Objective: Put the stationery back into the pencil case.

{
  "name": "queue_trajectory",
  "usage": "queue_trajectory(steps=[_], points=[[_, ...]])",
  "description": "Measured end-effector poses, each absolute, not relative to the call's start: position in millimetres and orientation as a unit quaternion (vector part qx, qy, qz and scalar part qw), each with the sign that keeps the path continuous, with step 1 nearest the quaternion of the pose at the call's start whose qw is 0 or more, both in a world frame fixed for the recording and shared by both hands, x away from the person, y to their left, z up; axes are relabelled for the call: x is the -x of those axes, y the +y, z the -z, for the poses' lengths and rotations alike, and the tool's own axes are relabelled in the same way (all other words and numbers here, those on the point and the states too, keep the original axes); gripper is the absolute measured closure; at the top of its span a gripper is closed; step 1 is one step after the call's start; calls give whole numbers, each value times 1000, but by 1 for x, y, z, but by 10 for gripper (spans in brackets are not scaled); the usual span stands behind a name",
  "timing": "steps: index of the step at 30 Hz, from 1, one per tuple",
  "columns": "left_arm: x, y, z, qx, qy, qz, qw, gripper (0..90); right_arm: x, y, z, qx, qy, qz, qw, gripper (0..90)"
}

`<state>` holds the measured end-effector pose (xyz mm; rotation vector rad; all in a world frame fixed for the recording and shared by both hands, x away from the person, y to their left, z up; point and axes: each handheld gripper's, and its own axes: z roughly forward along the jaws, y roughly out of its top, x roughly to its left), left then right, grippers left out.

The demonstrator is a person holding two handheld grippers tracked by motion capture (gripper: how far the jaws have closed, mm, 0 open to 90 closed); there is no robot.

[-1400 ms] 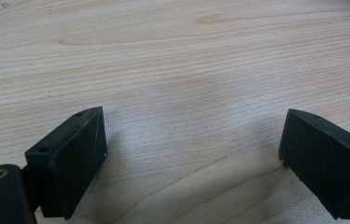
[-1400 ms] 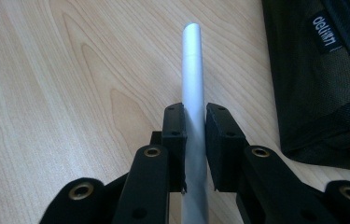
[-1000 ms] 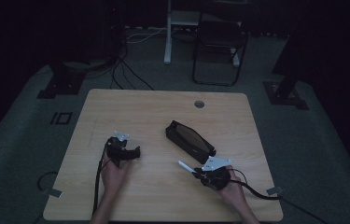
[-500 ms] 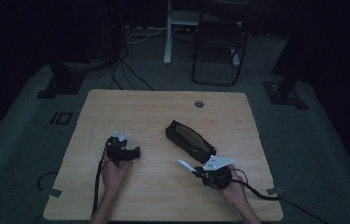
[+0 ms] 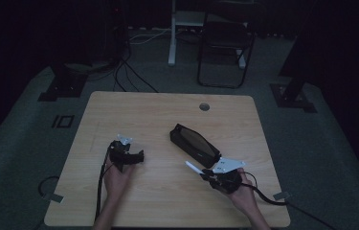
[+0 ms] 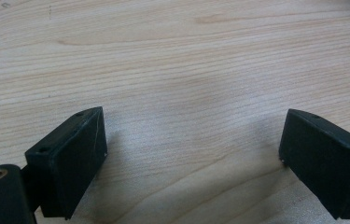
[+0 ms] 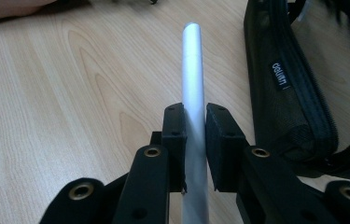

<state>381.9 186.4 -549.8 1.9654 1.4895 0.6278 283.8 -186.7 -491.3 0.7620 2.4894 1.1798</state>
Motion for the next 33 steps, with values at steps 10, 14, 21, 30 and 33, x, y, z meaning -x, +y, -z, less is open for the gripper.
queue_trajectory(steps=[10,14,21,30,33], points=[[-382,186,550,-738,559,-236,294,79,-284,-192,485,-266,858,-415,146,790],[-382,186,550,-738,559,-236,294,79,-285,-195,482,-267,856,-416,149,790],[-382,186,550,-738,560,-236,294,79,-285,-198,478,-270,853,-420,153,790],[-382,186,550,-738,560,-236,294,79,-283,-198,472,-265,852,-423,158,790],[-382,186,550,-738,559,-236,294,79,-283,-198,471,-265,852,-422,159,790]])
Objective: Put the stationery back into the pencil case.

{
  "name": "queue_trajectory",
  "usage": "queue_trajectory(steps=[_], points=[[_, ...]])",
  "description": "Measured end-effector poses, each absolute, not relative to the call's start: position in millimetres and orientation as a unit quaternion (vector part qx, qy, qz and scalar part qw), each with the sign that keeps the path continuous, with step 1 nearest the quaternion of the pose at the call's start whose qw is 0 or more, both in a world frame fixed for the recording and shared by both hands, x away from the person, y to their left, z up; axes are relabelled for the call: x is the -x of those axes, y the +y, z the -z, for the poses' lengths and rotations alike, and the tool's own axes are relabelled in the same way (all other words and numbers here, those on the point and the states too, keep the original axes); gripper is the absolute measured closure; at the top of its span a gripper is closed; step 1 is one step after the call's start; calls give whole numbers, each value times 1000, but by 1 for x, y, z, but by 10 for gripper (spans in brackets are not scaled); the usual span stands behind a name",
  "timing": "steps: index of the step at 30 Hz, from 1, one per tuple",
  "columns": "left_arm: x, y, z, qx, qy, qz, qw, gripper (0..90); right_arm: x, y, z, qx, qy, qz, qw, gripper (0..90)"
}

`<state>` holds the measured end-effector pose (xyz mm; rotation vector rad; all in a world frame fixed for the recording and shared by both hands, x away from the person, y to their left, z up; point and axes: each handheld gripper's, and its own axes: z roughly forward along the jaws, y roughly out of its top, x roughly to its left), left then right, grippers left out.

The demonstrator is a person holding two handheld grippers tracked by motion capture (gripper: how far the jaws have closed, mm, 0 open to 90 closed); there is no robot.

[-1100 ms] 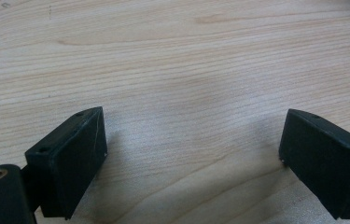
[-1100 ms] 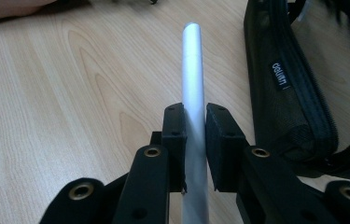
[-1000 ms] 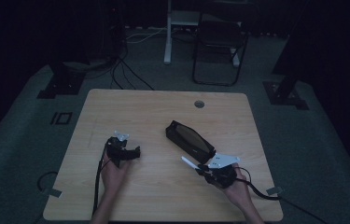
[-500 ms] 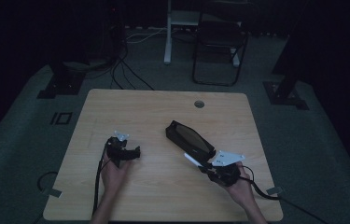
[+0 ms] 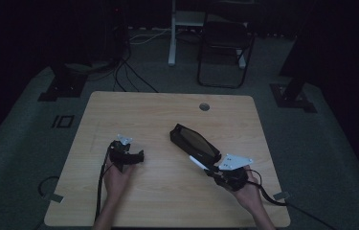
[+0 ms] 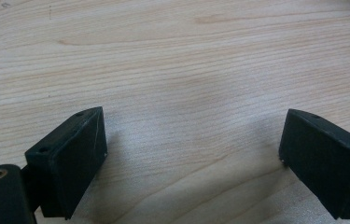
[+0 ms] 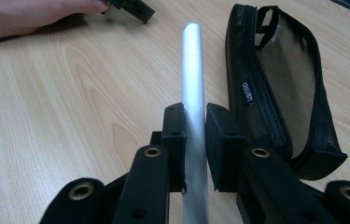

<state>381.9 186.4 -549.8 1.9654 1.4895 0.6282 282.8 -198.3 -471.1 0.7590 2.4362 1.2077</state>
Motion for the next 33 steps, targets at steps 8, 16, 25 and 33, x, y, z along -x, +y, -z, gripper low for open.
queue_trajectory(steps=[8,16,25,33], points=[[-382,186,550,-738,560,-236,294,79,-281,-202,465,-267,848,-427,167,790],[-382,186,550,-738,560,-236,294,79,-280,-205,460,-267,847,-428,172,790],[-382,186,550,-738,560,-236,294,79,-279,-208,456,-268,845,-427,179,790],[-382,186,550,-738,559,-236,294,79,-278,-212,450,-273,840,-429,188,790]])
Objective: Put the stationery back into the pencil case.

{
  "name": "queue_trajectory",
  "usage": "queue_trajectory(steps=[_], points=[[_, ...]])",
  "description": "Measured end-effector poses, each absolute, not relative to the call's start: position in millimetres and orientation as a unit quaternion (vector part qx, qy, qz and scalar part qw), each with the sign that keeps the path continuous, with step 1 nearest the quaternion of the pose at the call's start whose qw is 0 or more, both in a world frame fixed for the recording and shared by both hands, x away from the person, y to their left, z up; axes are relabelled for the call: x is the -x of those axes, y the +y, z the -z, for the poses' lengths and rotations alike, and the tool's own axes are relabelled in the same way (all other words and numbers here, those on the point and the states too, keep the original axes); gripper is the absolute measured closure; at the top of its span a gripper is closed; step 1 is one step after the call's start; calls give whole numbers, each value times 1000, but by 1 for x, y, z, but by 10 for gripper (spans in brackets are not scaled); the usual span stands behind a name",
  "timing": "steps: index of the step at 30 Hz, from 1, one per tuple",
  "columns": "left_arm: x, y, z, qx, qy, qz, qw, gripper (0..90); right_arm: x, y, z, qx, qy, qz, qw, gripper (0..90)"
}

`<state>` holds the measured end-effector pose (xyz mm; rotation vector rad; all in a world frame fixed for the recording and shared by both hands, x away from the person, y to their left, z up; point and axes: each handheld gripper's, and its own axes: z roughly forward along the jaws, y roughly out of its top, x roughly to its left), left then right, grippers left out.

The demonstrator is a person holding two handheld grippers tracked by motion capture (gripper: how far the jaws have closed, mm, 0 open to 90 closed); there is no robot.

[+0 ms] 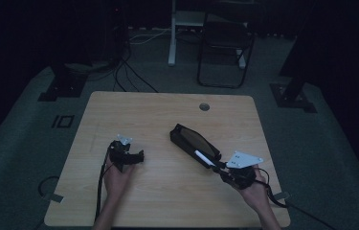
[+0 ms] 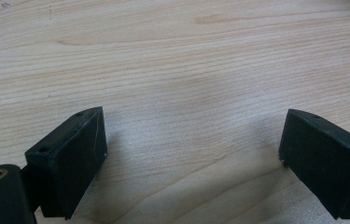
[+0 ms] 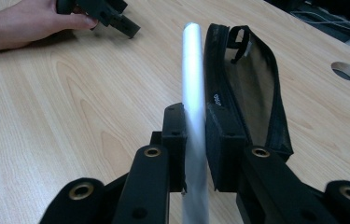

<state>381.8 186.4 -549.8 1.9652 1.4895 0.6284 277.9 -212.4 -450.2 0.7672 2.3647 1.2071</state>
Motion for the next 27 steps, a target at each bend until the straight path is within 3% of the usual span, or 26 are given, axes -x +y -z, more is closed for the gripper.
queue_trajectory(steps=[27], points=[[-382,186,550,-738,560,-236,294,79,-288,-215,428,-274,837,-430,198,790]])
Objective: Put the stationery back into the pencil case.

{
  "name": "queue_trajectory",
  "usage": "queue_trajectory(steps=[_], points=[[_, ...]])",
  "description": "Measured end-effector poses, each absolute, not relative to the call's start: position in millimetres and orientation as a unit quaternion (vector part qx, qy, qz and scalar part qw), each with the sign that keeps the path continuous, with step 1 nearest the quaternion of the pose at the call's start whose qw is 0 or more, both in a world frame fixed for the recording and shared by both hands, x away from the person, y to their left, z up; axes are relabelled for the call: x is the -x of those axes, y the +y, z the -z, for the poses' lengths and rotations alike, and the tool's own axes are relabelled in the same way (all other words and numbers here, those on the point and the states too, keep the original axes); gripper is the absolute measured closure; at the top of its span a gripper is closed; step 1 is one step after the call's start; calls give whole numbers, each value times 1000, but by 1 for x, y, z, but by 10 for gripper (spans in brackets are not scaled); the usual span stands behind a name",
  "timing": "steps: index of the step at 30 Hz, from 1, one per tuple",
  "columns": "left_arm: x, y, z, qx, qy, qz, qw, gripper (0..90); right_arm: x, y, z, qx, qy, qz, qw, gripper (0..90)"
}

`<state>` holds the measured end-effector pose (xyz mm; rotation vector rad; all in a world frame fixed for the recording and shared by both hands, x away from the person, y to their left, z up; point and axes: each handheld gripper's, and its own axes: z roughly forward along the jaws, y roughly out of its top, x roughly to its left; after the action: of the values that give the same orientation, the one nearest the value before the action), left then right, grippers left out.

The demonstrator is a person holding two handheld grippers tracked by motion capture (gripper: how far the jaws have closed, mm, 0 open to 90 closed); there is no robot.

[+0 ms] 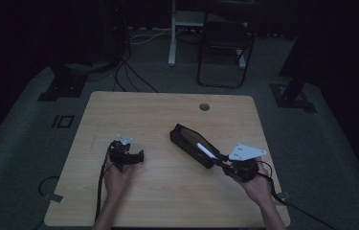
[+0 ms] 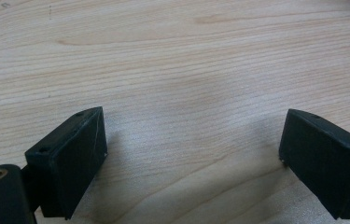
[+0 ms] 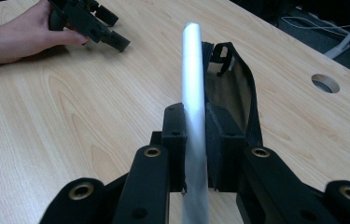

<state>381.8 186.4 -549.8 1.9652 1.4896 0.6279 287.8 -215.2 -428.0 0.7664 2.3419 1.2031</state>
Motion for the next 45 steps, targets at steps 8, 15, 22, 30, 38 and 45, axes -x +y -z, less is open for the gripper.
queue_trajectory(steps=[8,15,22,30,38,45], points=[[-382,186,550,-738,560,-236,294,79,-290,-216,423,-276,839,-425,199,790],[-382,186,550,-738,560,-236,294,79,-294,-216,418,-275,839,-424,203,790],[-382,186,550,-738,560,-236,294,79,-298,-214,413,-271,841,-421,206,790],[-382,186,550,-738,560,-236,294,79,-304,-212,409,-271,843,-417,205,790],[-381,186,550,-737,560,-236,295,79,-311,-211,408,-275,846,-412,199,790],[-382,186,550,-737,560,-236,295,79,-317,-210,406,-278,844,-412,200,790]])
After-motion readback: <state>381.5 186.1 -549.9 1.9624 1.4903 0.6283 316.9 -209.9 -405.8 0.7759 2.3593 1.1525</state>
